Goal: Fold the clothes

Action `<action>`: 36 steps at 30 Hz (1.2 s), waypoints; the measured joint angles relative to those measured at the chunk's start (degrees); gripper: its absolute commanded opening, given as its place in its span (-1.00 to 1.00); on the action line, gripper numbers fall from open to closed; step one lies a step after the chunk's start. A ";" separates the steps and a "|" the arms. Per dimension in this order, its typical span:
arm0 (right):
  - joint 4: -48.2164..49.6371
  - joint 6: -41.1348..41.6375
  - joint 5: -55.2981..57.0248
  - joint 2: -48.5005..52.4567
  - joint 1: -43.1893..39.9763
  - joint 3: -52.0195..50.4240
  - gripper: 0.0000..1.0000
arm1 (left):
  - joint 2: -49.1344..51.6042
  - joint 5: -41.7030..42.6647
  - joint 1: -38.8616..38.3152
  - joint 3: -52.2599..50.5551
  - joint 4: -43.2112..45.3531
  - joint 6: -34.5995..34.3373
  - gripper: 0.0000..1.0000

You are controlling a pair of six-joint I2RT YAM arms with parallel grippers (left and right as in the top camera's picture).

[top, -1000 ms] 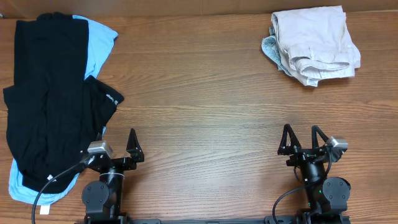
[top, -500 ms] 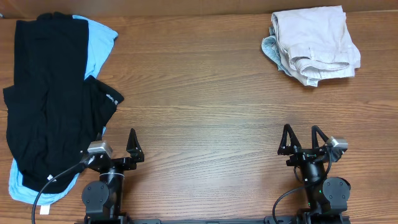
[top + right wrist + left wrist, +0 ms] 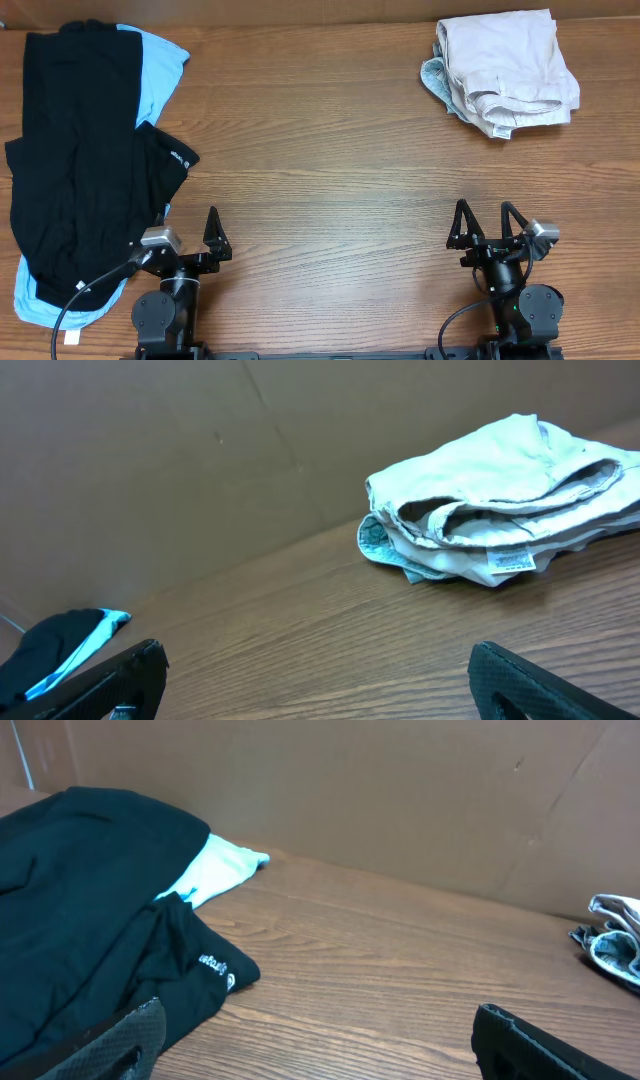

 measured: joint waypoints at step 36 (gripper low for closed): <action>8.37 -1.97 -0.63 0.00 0.00 0.02 1.00 | 0.02 4.68 0.00 0.42 -0.44 1.36 1.00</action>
